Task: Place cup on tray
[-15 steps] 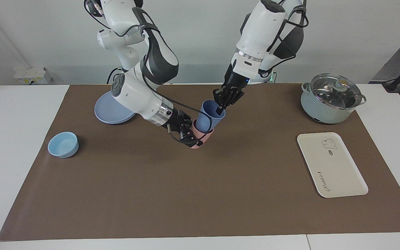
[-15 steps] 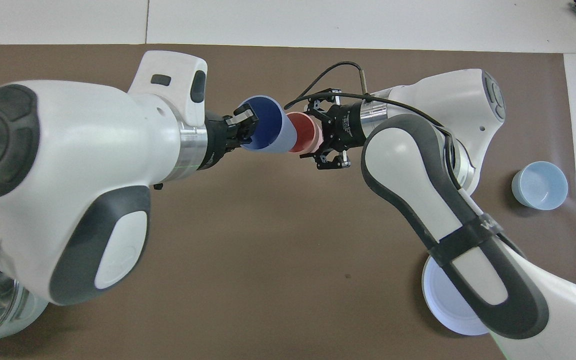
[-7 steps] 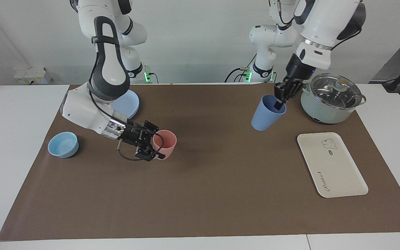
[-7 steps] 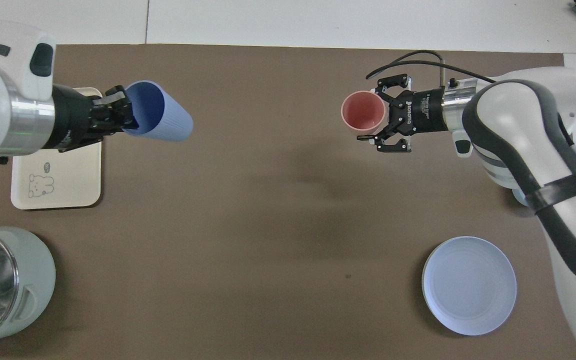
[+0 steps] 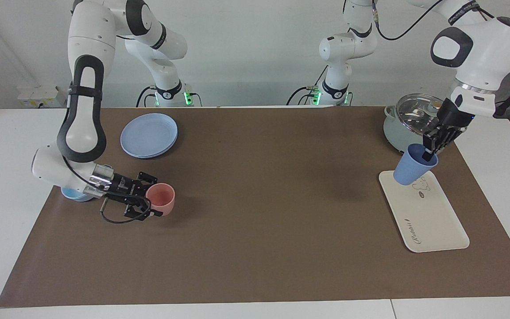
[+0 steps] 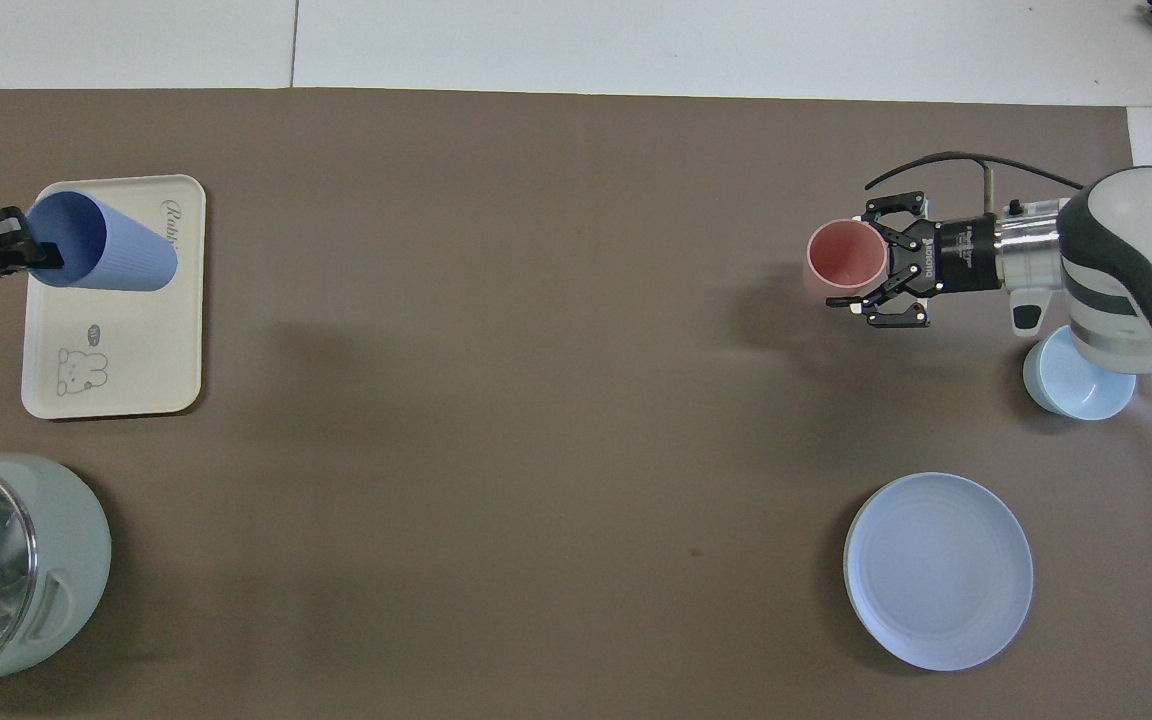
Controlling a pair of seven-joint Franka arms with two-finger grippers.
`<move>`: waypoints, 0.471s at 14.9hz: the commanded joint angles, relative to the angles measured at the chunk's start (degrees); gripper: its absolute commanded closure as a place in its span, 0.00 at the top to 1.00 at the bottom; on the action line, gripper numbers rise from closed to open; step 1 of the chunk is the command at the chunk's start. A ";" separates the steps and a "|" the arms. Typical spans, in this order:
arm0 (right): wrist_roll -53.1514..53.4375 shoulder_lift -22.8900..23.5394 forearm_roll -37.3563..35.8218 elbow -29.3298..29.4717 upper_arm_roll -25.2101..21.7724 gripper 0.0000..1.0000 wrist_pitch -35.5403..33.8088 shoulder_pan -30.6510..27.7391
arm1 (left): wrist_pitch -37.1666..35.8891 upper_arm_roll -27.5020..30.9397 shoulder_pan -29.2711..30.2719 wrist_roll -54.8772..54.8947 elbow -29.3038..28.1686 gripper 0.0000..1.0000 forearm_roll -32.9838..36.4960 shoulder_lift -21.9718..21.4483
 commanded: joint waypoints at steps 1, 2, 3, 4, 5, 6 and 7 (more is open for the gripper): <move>-3.16 1.68 2.69 0.31 0.65 0.00 -0.52 -1.77 | 7.67 -0.87 4.49 5.70 -1.75 0.00 -0.12 5.80; -3.96 1.86 2.69 0.31 0.65 0.00 -0.34 -1.96 | 9.51 -0.96 5.38 5.80 -3.41 0.00 -0.30 5.81; -3.97 1.86 2.78 0.31 0.65 0.00 -0.08 -1.96 | 11.27 -0.96 5.91 5.88 -4.73 0.00 -0.65 5.81; -3.97 1.95 2.87 0.05 0.57 0.00 0.53 -1.87 | 13.03 -0.96 6.00 5.97 -5.27 0.00 -1.78 6.50; -3.97 2.04 2.96 -0.48 0.57 0.00 1.58 -1.87 | 15.66 -0.96 6.00 6.23 -5.71 0.00 -2.31 8.08; -4.06 1.95 2.96 -1.09 0.57 0.00 2.11 -1.96 | 17.51 -0.96 6.09 7.02 -5.71 0.00 -2.32 9.22; -4.15 1.95 2.96 -1.36 0.57 0.00 2.29 -2.05 | 17.88 -0.96 6.09 7.90 -5.71 0.00 -2.32 9.76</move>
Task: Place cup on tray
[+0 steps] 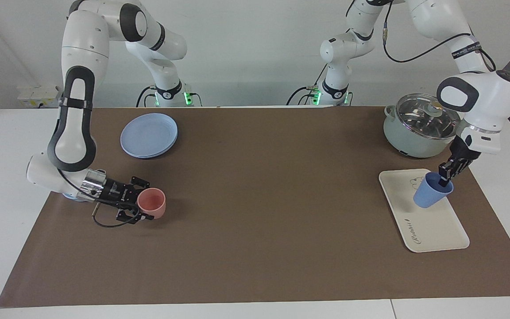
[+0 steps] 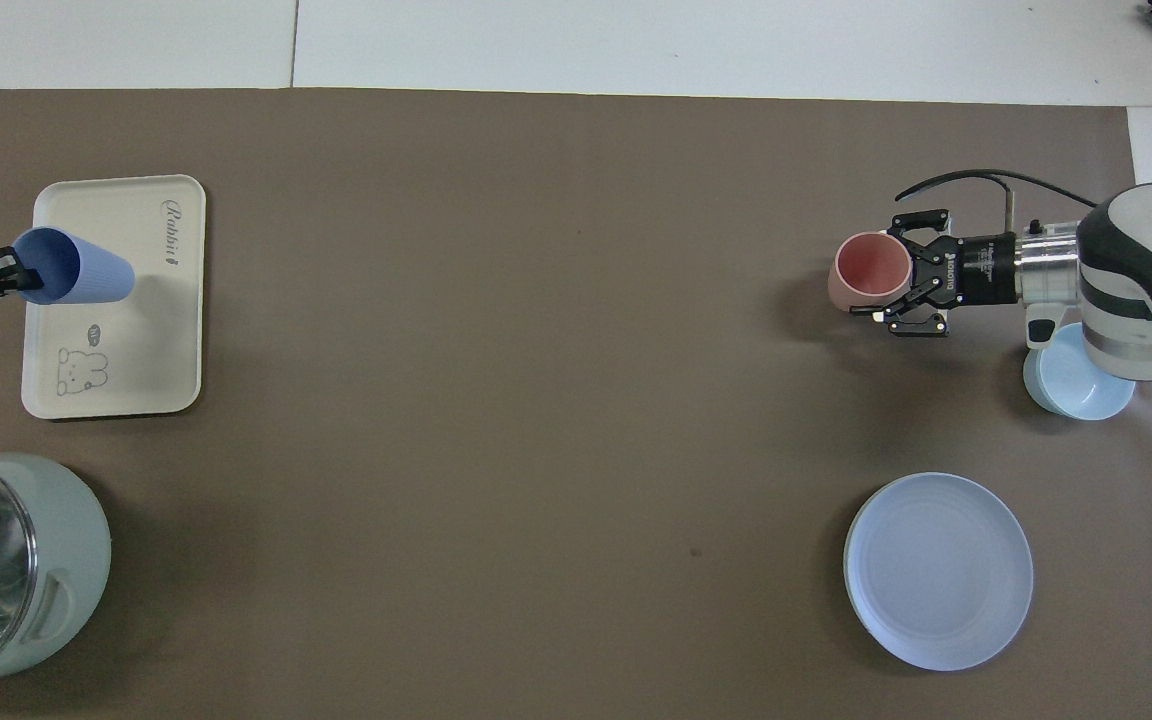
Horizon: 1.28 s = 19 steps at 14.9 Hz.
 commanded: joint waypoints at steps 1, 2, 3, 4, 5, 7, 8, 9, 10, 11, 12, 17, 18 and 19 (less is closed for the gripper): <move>-1.95 -0.10 2.13 -1.42 0.53 0.00 1.41 -0.90 | 3.23 -0.71 0.50 2.25 -1.37 0.00 -1.15 1.18; -2.03 -0.18 2.13 -1.86 0.45 0.00 1.84 -0.99 | 3.41 -0.71 0.15 2.25 -1.54 0.00 -1.15 1.36; -2.47 -0.53 2.13 -2.73 0.45 0.00 3.07 -1.25 | 3.32 -0.71 0.06 2.25 -1.72 0.28 -1.23 1.36; -3.26 -0.71 2.13 -3.43 0.36 0.00 3.60 -1.34 | 2.97 -0.79 0.32 2.34 -1.46 0.92 -1.23 1.36; -3.35 -0.97 2.05 -4.66 0.10 0.07 5.17 -1.26 | 2.71 -0.71 0.15 2.34 -0.93 1.00 -1.23 1.36; -4.75 -1.76 1.61 -7.39 0.09 1.00 9.04 -0.73 | 2.09 -0.71 -0.03 2.25 -0.58 1.00 -1.23 0.32; -5.28 -1.85 1.17 -7.57 0.01 1.00 9.23 -0.73 | 0.35 -0.62 -0.11 2.25 0.12 1.00 -1.15 -0.91; -5.37 -1.85 0.99 -7.66 0.01 1.00 9.23 -0.81 | -2.63 -0.62 -0.11 2.16 1.78 1.00 -1.06 -2.05; -5.55 -1.85 0.82 -7.57 -0.08 1.00 9.23 -1.25 | -6.40 -0.62 -0.20 2.25 3.88 1.00 -0.54 -2.76; -6.33 -1.85 0.29 -7.49 -0.17 1.00 9.41 -1.34 | -9.83 -0.62 -0.29 2.25 5.91 1.00 -0.44 -3.29; -7.73 -1.94 -0.84 -7.40 -0.17 1.00 10.28 -1.34 | -13.78 -0.71 -0.38 2.25 7.67 1.00 -0.27 -4.42; -18.62 -4.49 -16.72 -7.05 -0.08 1.00 18.99 -0.29 | -26.37 -2.55 -7.64 3.30 8.57 1.00 10.23 -9.27; -21.60 -5.54 -21.72 -7.05 -0.08 1.00 18.99 -0.20 | -27.95 -2.64 -10.89 3.31 8.04 1.00 14.54 -9.88; -24.85 -6.59 -27.08 -7.05 -0.08 1.00 18.90 0.15 | -29.27 -2.64 -13.01 3.39 7.60 1.00 15.80 -10.23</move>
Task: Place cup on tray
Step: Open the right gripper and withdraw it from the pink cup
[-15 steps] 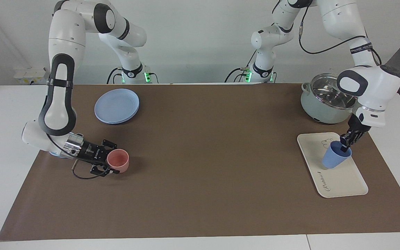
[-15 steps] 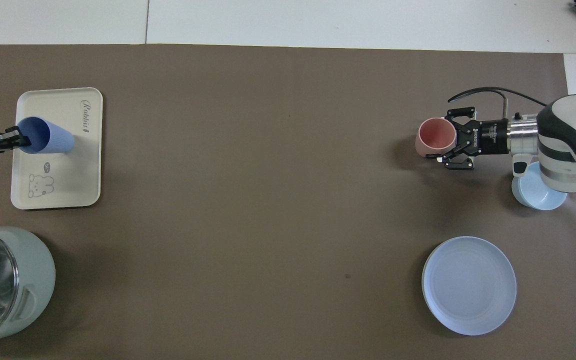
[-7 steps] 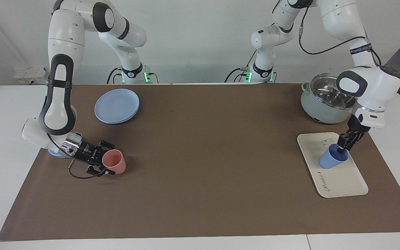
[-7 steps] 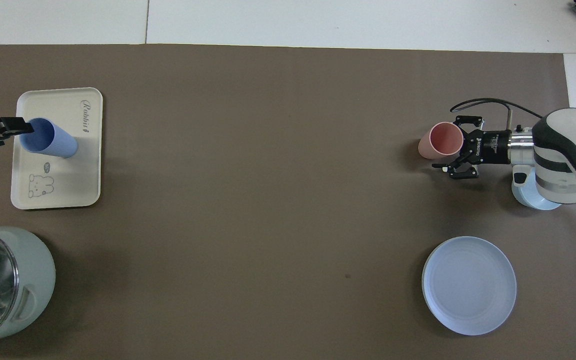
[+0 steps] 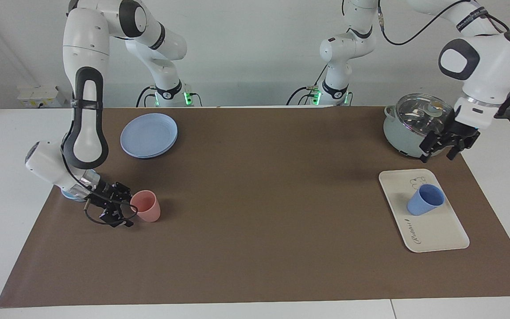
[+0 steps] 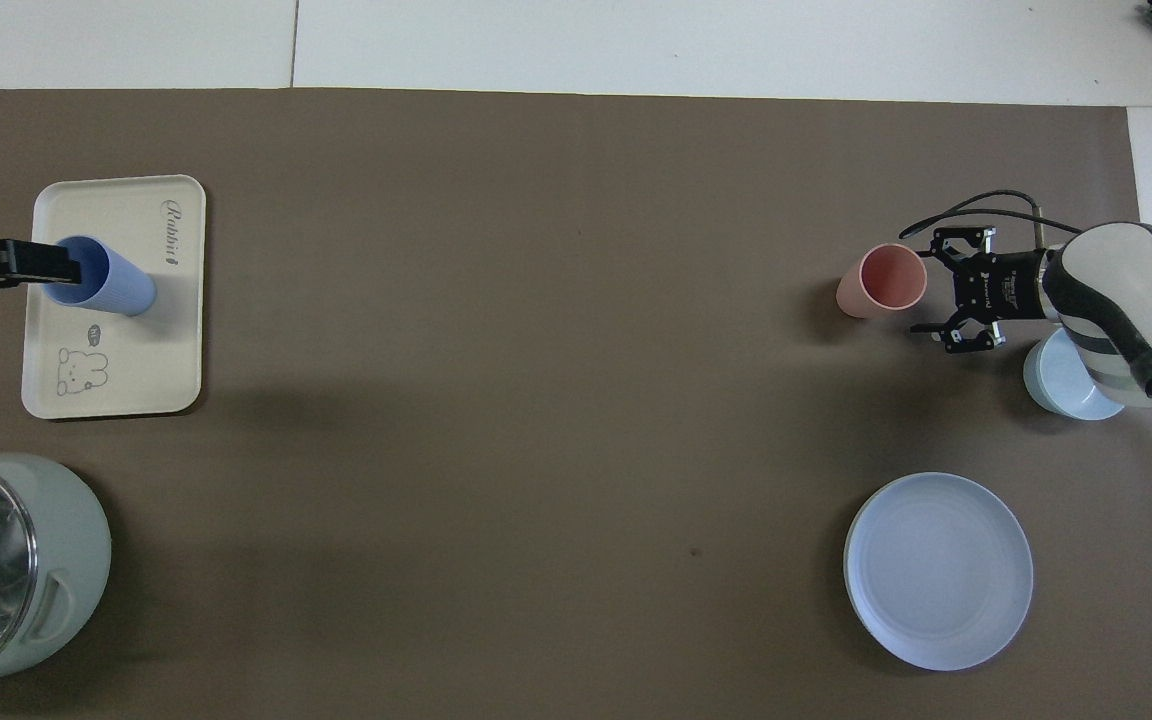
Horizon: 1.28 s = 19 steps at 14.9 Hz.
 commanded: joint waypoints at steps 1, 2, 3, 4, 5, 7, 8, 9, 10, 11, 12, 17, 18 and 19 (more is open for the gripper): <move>-9.54 -4.32 -13.27 -1.08 0.20 1.00 0.82 1.03 | -3.76 0.64 -6.11 0.51 -1.41 1.00 4.72 -1.16; -12.53 -5.82 -18.02 -1.08 0.29 1.00 0.30 1.56 | -5.17 0.64 -7.07 0.51 -0.98 1.00 4.72 -1.51; -14.56 -7.48 -21.12 -1.08 0.29 1.00 0.12 2.52 | -6.40 0.55 -7.69 0.51 -0.63 1.00 4.72 -2.56; -16.06 -9.07 -23.32 -1.08 0.29 1.00 -0.14 3.23 | -7.63 0.46 -8.05 0.42 -0.01 1.00 4.63 -3.79; -18.08 -10.48 -25.35 -1.08 0.29 1.00 -0.76 3.67 | -9.82 0.37 -8.31 0.51 0.86 1.00 4.63 -4.76; -23.87 -12.76 -28.26 -0.99 0.38 1.00 -3.74 4.46 | -16.74 0.29 -8.40 0.68 6.64 1.00 4.54 -4.60; -26.60 -13.65 -28.79 -0.82 0.38 1.00 -4.62 4.98 | -20.61 0.11 -8.40 0.77 10.59 1.00 4.46 -3.90; -29.41 -14.70 -29.32 -0.81 0.56 1.00 -5.24 5.25 | -23.96 0.02 -8.49 0.86 14.11 1.00 4.54 -2.93; -31.35 -15.84 -29.50 -0.81 0.91 1.00 -5.85 5.34 | -27.03 0.02 -8.49 0.77 16.58 1.00 4.63 -1.53; -32.07 -16.98 -29.67 -0.81 1.43 1.00 -6.99 5.43 | -29.68 -0.07 -8.49 0.77 18.69 1.00 4.55 -1.17; -32.16 -18.21 -30.02 -0.81 1.61 1.00 -8.66 6.56 | -30.66 0.02 -8.40 0.77 20.11 1.00 3.76 -0.90; -31.90 -24.10 -33.45 -0.46 1.61 1.00 -14.03 8.68 | -24.18 0.11 -8.05 0.51 15.03 1.00 1.29 -2.65; -31.81 -25.33 -33.45 -0.46 1.61 1.00 -15.08 8.68 | -24.08 0.11 -7.79 0.60 14.76 1.00 1.12 -2.83; -31.72 -26.65 -33.71 -0.29 1.52 1.00 -16.39 8.77 | -24.08 0.11 -7.61 0.51 14.32 1.00 0.68 -3.01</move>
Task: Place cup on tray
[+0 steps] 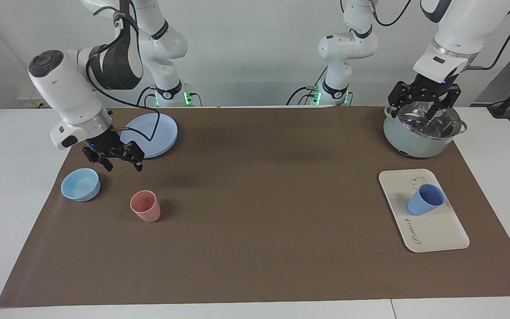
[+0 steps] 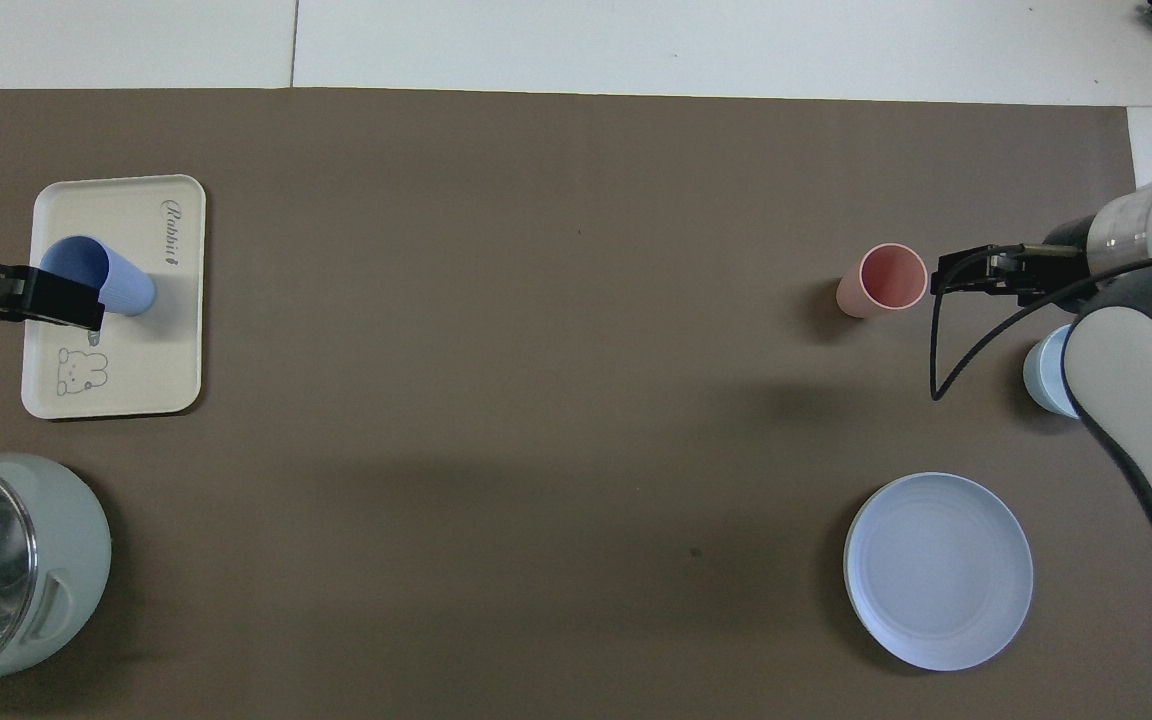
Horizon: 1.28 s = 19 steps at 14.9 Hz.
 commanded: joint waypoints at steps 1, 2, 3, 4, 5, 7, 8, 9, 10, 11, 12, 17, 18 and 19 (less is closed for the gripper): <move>-0.82 -3.62 -3.24 0.15 0.25 1.00 -3.43 -0.32 | 1.82 0.54 0.22 0.25 -2.68 1.00 -1.27 -1.31; -0.82 -3.63 -5.26 2.07 0.43 1.00 -5.54 -0.32 | 1.91 0.63 0.14 -0.01 -2.95 1.00 -1.27 -1.75; -0.74 -2.67 -5.89 5.66 0.52 1.00 -8.08 -0.32 | 2.00 0.63 0.14 0.25 -2.95 1.00 -1.19 -1.75; -0.73 -1.62 -6.07 8.74 0.52 1.00 -10.80 -0.32 | 1.91 0.46 -0.30 0.43 -2.95 1.00 -1.19 -1.75; -0.73 -1.26 -6.16 10.77 0.52 1.00 -12.92 -0.32 | 1.39 0.54 -0.65 0.08 -2.95 1.00 -1.19 -1.84; -0.82 -1.17 -6.68 13.68 0.60 1.00 -16.44 -0.41 | 0.86 0.46 -0.48 0.08 -2.95 1.00 -1.19 -1.93; -1.00 -0.38 -7.90 16.82 0.69 1.00 -19.33 -0.24 | 1.03 0.54 0.13 0.08 -2.95 1.00 -1.19 -1.93; -0.91 1.19 -9.22 20.51 0.87 1.00 -22.92 0.81 | 1.82 0.63 0.40 -0.01 -2.95 1.00 -1.19 -1.84; -0.91 1.55 -9.49 22.02 0.96 1.00 -24.18 1.51 | 1.82 0.63 0.57 -0.01 -3.21 1.00 -1.27 -1.93; -0.65 1.56 -9.58 21.69 0.96 1.00 -24.19 1.78 | 2.35 0.54 0.40 -0.45 -4.26 1.00 -1.36 -2.10; -0.73 1.30 -9.58 20.90 0.96 1.00 -24.28 1.96 | 4.01 0.54 0.31 -0.62 -5.31 1.00 -1.71 -2.80; -0.47 -2.66 -9.15 16.15 0.87 1.00 -26.30 1.79 | 7.28 0.54 0.14 -1.51 -7.70 1.00 -3.73 -3.60; -0.47 -3.01 -9.06 16.06 0.87 1.00 -26.39 1.87 | 6.84 0.54 -0.12 -1.51 -7.43 1.00 -3.73 -3.60; -0.64 -3.19 -8.97 15.89 0.87 1.00 -26.47 1.96 | 5.96 0.63 -0.30 -1.33 -7.52 1.00 -3.65 -3.68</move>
